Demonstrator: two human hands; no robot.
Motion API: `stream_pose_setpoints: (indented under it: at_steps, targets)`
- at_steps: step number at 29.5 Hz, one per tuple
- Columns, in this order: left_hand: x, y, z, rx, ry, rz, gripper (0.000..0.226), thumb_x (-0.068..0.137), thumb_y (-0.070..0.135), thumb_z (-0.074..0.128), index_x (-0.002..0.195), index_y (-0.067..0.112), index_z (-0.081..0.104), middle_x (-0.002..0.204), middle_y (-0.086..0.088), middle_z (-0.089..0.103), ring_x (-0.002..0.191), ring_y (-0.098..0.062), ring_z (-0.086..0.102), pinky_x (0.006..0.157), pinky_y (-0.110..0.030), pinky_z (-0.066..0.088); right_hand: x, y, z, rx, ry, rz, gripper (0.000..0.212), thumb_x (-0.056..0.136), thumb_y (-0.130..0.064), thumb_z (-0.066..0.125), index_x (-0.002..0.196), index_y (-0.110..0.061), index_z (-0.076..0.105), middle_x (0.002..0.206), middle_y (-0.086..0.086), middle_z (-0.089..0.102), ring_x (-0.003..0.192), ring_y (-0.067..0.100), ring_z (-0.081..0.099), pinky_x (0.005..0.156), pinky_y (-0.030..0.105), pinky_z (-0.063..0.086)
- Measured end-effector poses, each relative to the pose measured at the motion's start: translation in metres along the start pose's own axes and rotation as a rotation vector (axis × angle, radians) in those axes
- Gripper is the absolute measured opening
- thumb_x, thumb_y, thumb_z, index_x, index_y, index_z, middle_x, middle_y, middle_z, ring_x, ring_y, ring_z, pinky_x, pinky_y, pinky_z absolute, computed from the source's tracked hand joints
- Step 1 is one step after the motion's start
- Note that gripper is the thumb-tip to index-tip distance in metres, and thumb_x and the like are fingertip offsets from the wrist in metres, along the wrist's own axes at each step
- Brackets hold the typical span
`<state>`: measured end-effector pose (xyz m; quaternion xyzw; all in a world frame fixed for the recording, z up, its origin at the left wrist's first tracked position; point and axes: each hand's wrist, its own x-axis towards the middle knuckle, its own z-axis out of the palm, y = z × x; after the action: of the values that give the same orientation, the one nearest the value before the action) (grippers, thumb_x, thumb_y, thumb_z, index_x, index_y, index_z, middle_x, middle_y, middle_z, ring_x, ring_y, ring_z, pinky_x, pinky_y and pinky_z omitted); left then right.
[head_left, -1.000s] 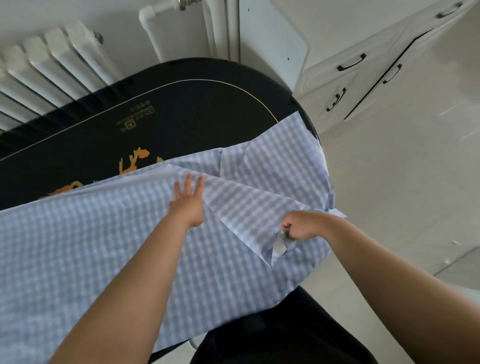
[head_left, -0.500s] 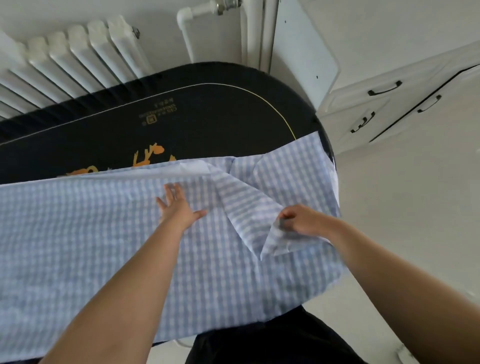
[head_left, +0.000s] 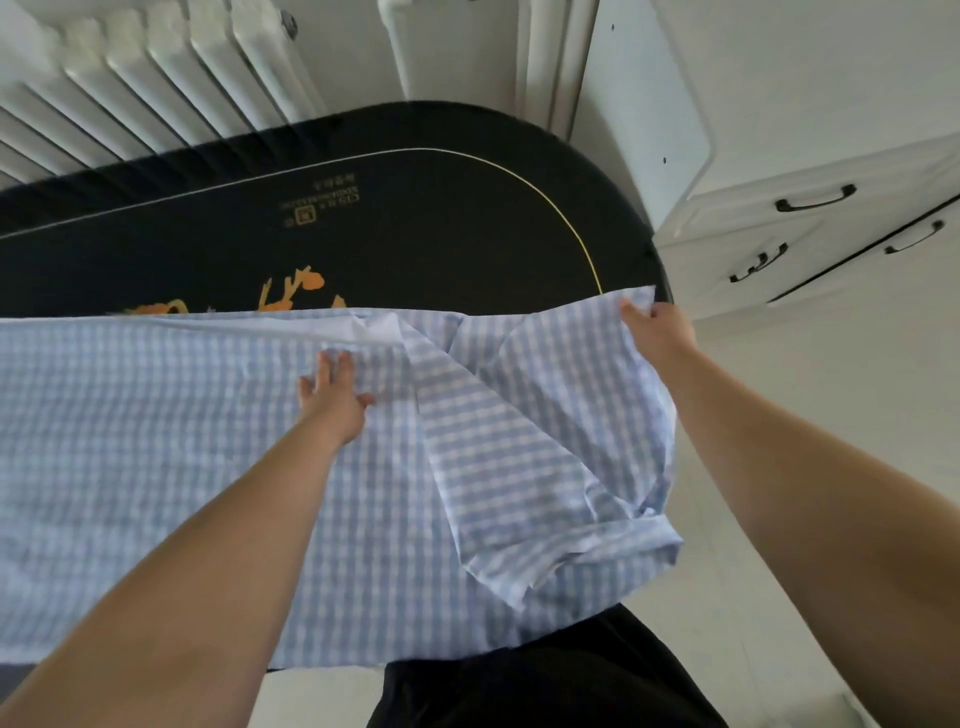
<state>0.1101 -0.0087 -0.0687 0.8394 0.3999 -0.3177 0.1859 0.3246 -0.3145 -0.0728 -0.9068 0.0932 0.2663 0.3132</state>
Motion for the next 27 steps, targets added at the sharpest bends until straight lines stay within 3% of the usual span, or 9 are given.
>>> stream_pose_setpoints:
  at_steps: [2, 5, 7, 11, 14, 16, 18, 23, 27]
  targets:
    - [-0.001, 0.003, 0.002, -0.026, 0.019, -0.030, 0.067, 0.102, 0.025, 0.036, 0.151, 0.028, -0.010, 0.158, 0.004, -0.020, 0.146, -0.032, -0.012, 0.119, -0.048, 0.008, 0.002, 0.002, -0.004, 0.010, 0.022, -0.086, 0.042, 0.094, -0.041, 0.047, 0.065, -0.012, 0.041, 0.057, 0.000, 0.038, 0.050, 0.012, 0.037, 0.046, 0.025, 0.029]
    - [0.002, 0.004, -0.001, -0.028, 0.013, -0.041, 0.061, 0.104, 0.024, 0.028, 0.151, 0.028, -0.009, 0.158, 0.005, -0.020, 0.146, -0.032, -0.012, 0.119, -0.047, 0.009, 0.006, 0.027, -0.028, 0.114, 0.227, -0.153, 0.035, 0.093, -0.031, 0.048, 0.065, -0.013, 0.040, 0.055, 0.001, 0.034, 0.049, 0.012, 0.029, 0.043, 0.023, 0.027]
    - [0.003, 0.003, -0.002, -0.042, 0.019, -0.039, 0.058, 0.104, 0.023, 0.026, 0.152, 0.028, -0.007, 0.159, 0.006, -0.018, 0.146, -0.032, -0.012, 0.118, -0.047, 0.010, 0.004, 0.049, -0.035, 0.196, 0.265, -0.060, 0.041, 0.092, -0.030, 0.048, 0.058, -0.015, 0.030, 0.055, 0.004, 0.029, 0.051, 0.017, 0.025, 0.044, 0.029, 0.024]
    - [0.004, 0.001, 0.001, -0.042, 0.036, -0.037, 0.058, 0.104, 0.024, 0.026, 0.152, 0.027, -0.007, 0.159, 0.005, -0.018, 0.145, -0.032, -0.012, 0.117, -0.048, 0.010, 0.000, 0.062, -0.027, 0.320, 0.217, 0.057, 0.039, 0.092, -0.025, 0.049, 0.059, -0.017, 0.030, 0.055, 0.002, 0.028, 0.047, 0.014, 0.026, 0.033, 0.021, 0.022]
    - [0.005, -0.001, 0.002, -0.016, 0.033, -0.038, 0.059, 0.104, 0.026, 0.025, 0.151, 0.028, -0.009, 0.159, 0.005, -0.019, 0.145, -0.033, -0.012, 0.116, -0.048, 0.013, 0.003, 0.050, -0.038, 0.411, 0.131, 0.050, 0.035, 0.089, -0.031, 0.055, 0.060, -0.015, 0.043, 0.049, -0.005, 0.040, 0.040, 0.004, 0.035, 0.044, 0.023, 0.030]
    - [0.006, 0.000, 0.002, -0.005, 0.032, -0.046, 0.060, 0.104, 0.026, 0.026, 0.151, 0.028, -0.011, 0.158, 0.004, -0.020, 0.146, -0.033, -0.011, 0.117, -0.048, 0.013, 0.006, 0.043, -0.054, 0.458, -0.020, 0.066, 0.035, 0.085, -0.043, 0.063, 0.066, -0.014, 0.057, 0.053, -0.006, 0.059, 0.047, 0.008, 0.056, 0.049, 0.020, 0.045]
    - [0.006, 0.002, 0.003, -0.002, 0.034, -0.056, 0.061, 0.104, 0.023, 0.026, 0.151, 0.027, -0.012, 0.158, 0.003, -0.021, 0.146, -0.032, -0.011, 0.118, -0.047, 0.010, 0.011, 0.041, -0.067, 0.518, -0.110, 0.017, 0.028, 0.084, -0.039, 0.067, 0.070, -0.016, 0.065, 0.057, -0.007, 0.069, 0.052, 0.007, 0.066, 0.049, 0.017, 0.051]
    - [0.006, 0.001, 0.005, 0.026, 0.019, -0.024, 0.058, 0.104, 0.022, 0.022, 0.151, 0.021, -0.011, 0.158, -0.002, -0.021, 0.146, -0.030, -0.013, 0.120, -0.044, 0.005, 0.020, 0.055, -0.050, 0.500, 0.065, 0.007, 0.025, 0.087, -0.032, 0.063, 0.066, -0.018, 0.060, 0.054, -0.006, 0.056, 0.053, 0.014, 0.051, 0.055, 0.023, 0.041]
    - [0.005, 0.001, 0.004, -0.006, 0.014, -0.030, 0.058, 0.104, 0.027, 0.023, 0.152, 0.024, -0.009, 0.159, 0.001, -0.020, 0.145, -0.034, -0.013, 0.118, -0.046, 0.005, 0.021, 0.061, -0.028, 0.494, 0.100, 0.138, 0.025, 0.082, -0.046, 0.061, 0.080, -0.021, 0.060, 0.078, 0.001, 0.060, 0.071, 0.019, 0.056, 0.070, 0.033, 0.047]
